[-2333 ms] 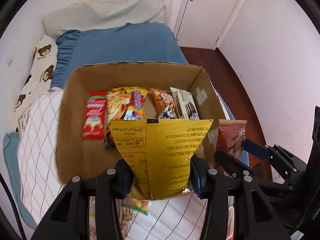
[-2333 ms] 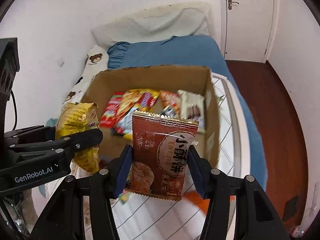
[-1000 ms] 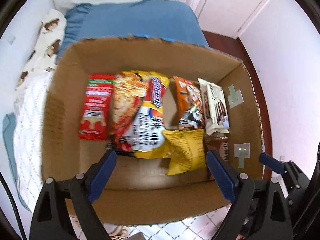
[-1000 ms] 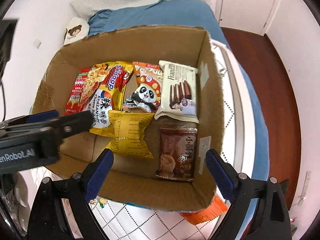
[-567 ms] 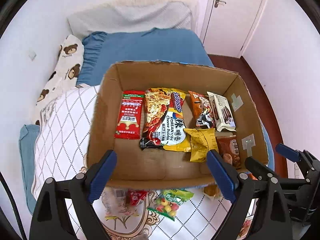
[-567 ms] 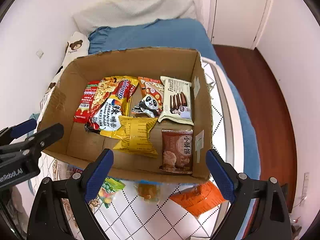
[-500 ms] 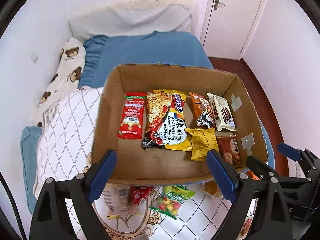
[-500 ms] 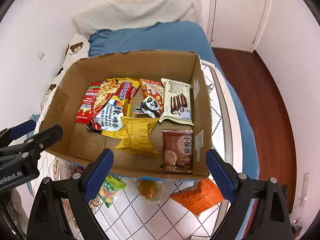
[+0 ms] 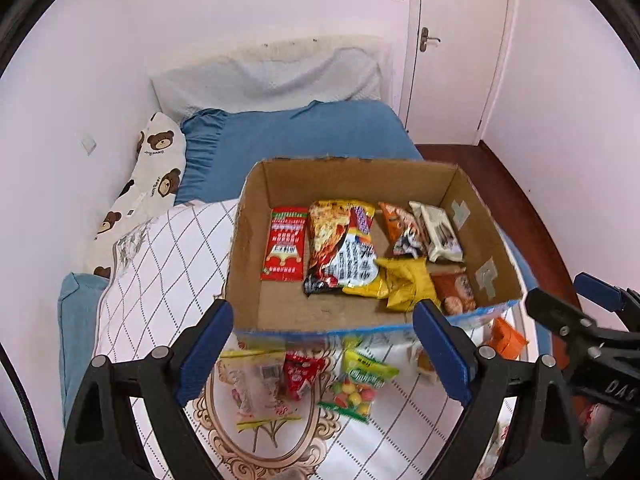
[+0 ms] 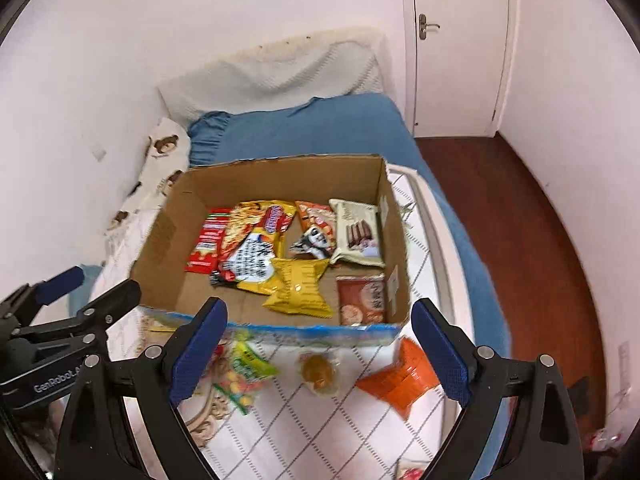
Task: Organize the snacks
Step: 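Grasp the orange spicy bag with the right tool while the left tool grasps the green watermelon candy bag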
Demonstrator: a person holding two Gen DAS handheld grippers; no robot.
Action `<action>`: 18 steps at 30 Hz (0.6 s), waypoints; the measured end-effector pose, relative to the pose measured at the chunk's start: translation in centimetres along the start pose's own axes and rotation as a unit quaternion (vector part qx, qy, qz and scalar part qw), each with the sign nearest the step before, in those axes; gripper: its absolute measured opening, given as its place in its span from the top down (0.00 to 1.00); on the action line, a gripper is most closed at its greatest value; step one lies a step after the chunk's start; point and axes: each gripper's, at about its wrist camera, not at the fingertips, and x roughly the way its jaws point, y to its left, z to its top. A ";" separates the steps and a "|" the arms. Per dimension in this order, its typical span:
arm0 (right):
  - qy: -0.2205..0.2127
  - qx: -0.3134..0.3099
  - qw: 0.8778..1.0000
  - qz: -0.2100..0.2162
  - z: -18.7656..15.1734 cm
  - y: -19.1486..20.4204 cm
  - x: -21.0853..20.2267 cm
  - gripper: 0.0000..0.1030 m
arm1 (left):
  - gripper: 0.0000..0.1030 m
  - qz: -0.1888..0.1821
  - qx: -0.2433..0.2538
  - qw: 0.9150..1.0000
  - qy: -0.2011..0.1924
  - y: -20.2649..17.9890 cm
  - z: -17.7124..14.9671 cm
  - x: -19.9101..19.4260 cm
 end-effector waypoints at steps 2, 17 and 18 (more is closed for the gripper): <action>0.010 0.018 1.000 0.013 -1.2 -1.2 0.6 0.08 | 0.11 0.005 0.008 1.000 0.021 -0.1 -1.0 1.3; 0.127 0.244 0.962 0.002 -9.5 -13.2 10.9 0.34 | 0.11 0.003 0.133 0.966 0.223 -6.4 -8.4 17.3; 0.127 0.248 0.960 -0.001 -9.6 -13.5 11.4 0.34 | 0.11 0.006 0.138 0.964 0.227 -6.8 -8.5 17.9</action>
